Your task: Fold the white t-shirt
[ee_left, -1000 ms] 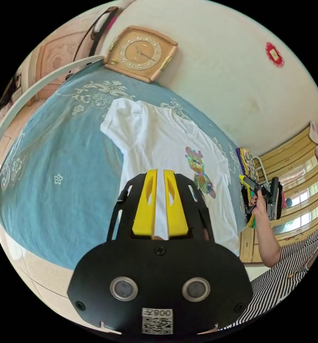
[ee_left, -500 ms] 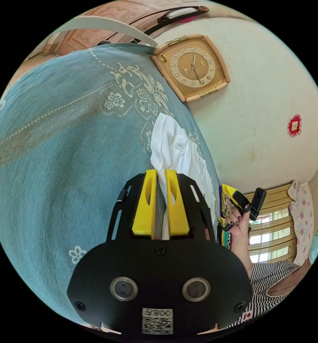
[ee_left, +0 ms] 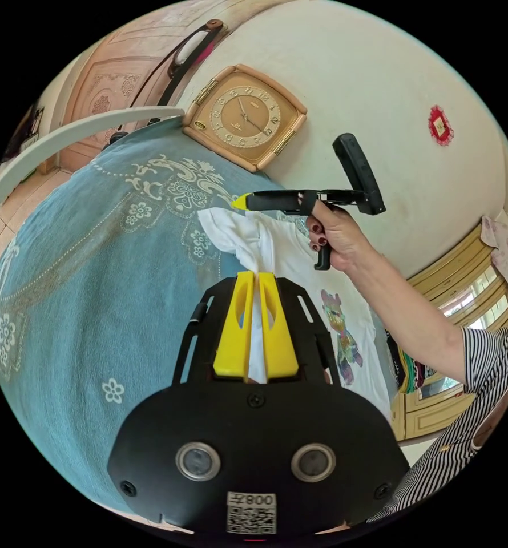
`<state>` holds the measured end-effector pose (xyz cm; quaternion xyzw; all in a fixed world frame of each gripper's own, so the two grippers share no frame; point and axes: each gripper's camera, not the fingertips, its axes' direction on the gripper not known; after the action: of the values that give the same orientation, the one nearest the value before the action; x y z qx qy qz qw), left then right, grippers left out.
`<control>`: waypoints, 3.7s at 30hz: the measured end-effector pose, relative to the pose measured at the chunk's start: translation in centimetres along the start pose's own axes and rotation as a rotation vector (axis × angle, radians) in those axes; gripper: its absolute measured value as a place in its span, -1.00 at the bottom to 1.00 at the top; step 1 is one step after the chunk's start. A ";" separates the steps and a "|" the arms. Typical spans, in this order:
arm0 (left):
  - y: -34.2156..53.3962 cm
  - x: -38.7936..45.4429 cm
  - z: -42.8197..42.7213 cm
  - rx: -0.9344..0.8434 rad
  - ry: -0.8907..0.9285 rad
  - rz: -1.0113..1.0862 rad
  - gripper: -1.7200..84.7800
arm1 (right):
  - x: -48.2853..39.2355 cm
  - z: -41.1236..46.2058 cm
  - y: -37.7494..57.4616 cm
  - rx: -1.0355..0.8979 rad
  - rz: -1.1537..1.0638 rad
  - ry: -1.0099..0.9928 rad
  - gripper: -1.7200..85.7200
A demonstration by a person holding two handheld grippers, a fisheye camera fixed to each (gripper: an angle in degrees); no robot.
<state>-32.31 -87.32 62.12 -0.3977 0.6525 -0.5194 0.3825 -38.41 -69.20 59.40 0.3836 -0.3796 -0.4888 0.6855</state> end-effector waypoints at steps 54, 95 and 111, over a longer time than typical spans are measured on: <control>2.3 23.8 -2.0 0.018 -0.178 -0.010 -0.82 | 7.3 16.1 19.1 -0.009 -0.353 0.072 -0.79; -7.5 24.9 12.5 -0.273 -0.338 0.244 -0.82 | 18.2 6.3 24.1 0.225 -0.024 -0.256 -0.83; -7.1 21.0 13.9 -0.210 -0.533 0.264 -0.95 | 15.7 6.3 23.7 0.091 0.021 -0.286 -0.81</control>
<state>-26.97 -112.83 64.97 -0.4690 0.6253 -0.2725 0.5610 -31.39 -79.89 85.59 0.3365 -0.4994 -0.5134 0.6114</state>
